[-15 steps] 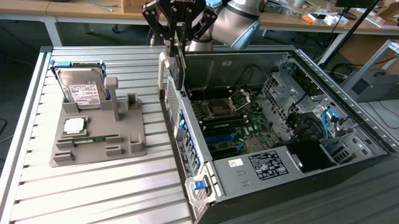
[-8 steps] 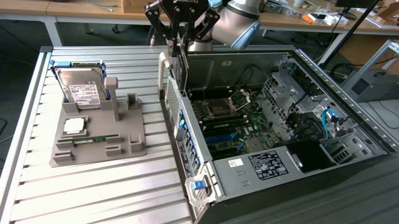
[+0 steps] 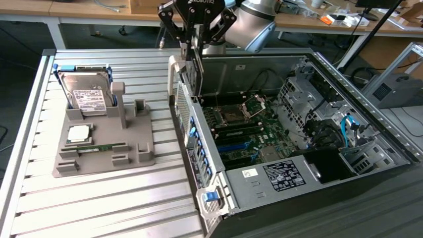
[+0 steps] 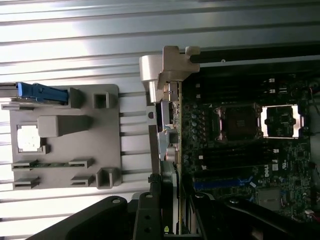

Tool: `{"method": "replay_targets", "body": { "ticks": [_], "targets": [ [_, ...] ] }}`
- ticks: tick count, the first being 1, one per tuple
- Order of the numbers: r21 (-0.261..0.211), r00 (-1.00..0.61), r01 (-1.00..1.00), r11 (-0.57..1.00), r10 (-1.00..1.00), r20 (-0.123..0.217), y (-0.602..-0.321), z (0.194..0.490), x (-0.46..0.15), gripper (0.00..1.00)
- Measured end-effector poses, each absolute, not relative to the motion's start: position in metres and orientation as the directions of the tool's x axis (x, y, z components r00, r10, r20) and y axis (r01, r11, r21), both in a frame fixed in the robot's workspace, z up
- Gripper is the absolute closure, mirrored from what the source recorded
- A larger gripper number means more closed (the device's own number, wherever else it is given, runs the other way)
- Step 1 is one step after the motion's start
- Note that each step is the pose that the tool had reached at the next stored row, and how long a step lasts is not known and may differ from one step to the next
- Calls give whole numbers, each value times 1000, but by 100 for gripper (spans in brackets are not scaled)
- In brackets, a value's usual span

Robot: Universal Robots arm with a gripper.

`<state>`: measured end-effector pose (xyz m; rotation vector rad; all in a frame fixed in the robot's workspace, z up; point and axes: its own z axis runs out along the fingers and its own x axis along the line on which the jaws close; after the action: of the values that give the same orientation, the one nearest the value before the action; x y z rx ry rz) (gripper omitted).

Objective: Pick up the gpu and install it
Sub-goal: 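Pick up the gpu and move the gpu toward the slot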

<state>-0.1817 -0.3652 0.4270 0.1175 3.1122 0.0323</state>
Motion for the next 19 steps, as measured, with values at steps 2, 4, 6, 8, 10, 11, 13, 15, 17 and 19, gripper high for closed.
{"method": "replay_targets", "body": {
  "ticks": [2, 4, 6, 8, 10, 11, 13, 15, 17, 19],
  "targets": [
    [21, -997, 75, 997, 76, -26, -365, 427, -181, 73],
    [21, -997, 75, 997, 76, -26, -365, 427, -180, 73],
    [20, -997, 75, 997, 76, -26, -365, 427, -180, 73],
    [20, -997, 75, 997, 76, -26, -365, 427, -179, 73],
    [19, -997, 75, 997, 76, -26, -365, 427, -178, 73],
    [19, -997, 75, 997, 76, -26, -365, 427, -178, 73],
    [19, -997, 75, 997, 76, -26, -365, 427, -177, 73],
    [18, -997, 75, 997, 76, -26, -365, 427, -177, 73],
    [18, -997, 75, 997, 76, -26, -365, 427, -176, 73],
    [18, -997, 75, 997, 76, -27, -365, 427, -175, 73]
  ]
}}
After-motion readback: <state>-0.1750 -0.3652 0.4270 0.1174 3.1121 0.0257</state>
